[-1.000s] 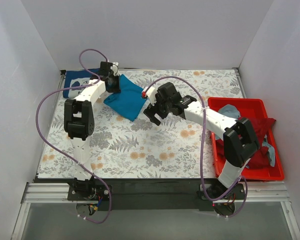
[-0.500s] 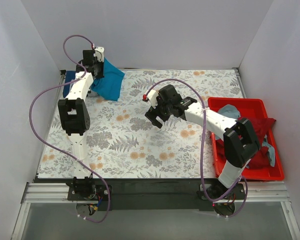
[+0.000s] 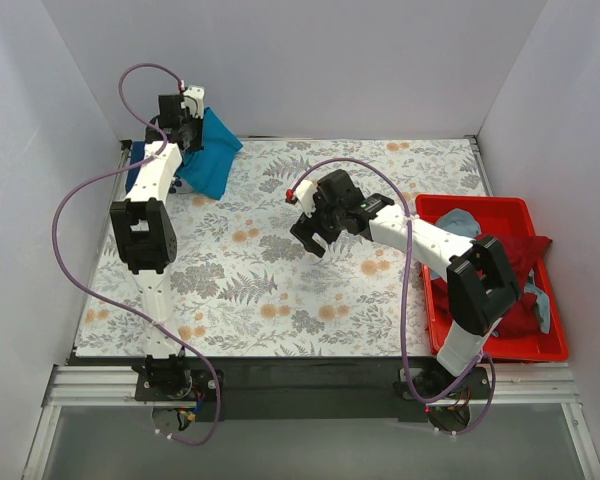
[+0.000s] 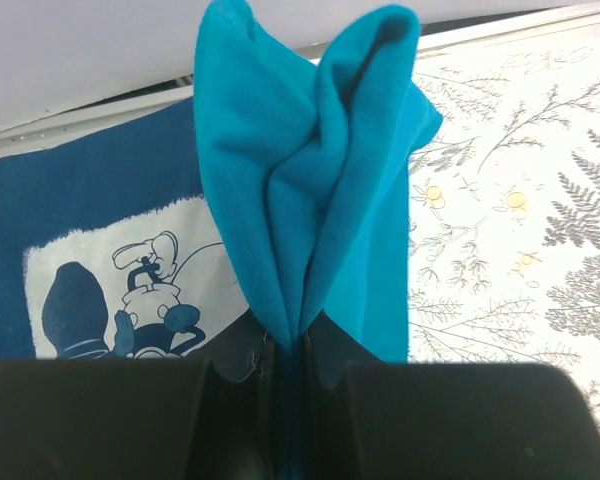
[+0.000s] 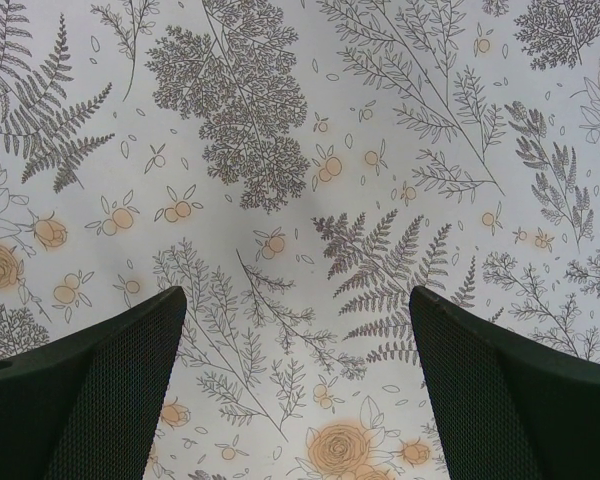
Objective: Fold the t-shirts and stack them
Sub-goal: Neatly place the folded tshirt to the corner
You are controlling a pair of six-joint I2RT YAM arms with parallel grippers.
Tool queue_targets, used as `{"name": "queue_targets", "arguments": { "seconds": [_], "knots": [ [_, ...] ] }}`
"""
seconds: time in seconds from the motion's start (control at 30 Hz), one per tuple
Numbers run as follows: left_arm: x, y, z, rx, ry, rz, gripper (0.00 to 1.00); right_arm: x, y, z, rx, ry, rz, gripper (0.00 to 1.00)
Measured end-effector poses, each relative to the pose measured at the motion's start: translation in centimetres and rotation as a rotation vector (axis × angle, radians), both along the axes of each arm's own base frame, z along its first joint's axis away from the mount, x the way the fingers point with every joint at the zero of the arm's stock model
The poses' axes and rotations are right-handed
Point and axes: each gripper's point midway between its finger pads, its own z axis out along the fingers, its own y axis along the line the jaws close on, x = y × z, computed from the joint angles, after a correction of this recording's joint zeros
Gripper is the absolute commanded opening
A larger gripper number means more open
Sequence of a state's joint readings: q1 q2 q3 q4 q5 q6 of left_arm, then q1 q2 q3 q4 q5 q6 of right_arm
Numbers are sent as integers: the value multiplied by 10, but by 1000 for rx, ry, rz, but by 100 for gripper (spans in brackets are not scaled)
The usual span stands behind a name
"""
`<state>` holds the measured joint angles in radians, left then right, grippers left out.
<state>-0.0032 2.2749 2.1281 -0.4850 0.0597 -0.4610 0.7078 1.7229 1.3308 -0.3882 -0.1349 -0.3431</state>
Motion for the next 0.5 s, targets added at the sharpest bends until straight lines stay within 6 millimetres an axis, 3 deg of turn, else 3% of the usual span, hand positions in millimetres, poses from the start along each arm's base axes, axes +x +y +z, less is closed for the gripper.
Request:
{"name": "queue_targets", "arguments": {
  "seconds": [0.23,0.5],
  "knots": [
    [-2,-3,20,-12,-33,-7,0,-1,-1,-1,-4,4,-1,99],
    [-3,-1,22,-16,-38,-2,0,-1,-1,-1,-4,4,-1,98]
  ]
}}
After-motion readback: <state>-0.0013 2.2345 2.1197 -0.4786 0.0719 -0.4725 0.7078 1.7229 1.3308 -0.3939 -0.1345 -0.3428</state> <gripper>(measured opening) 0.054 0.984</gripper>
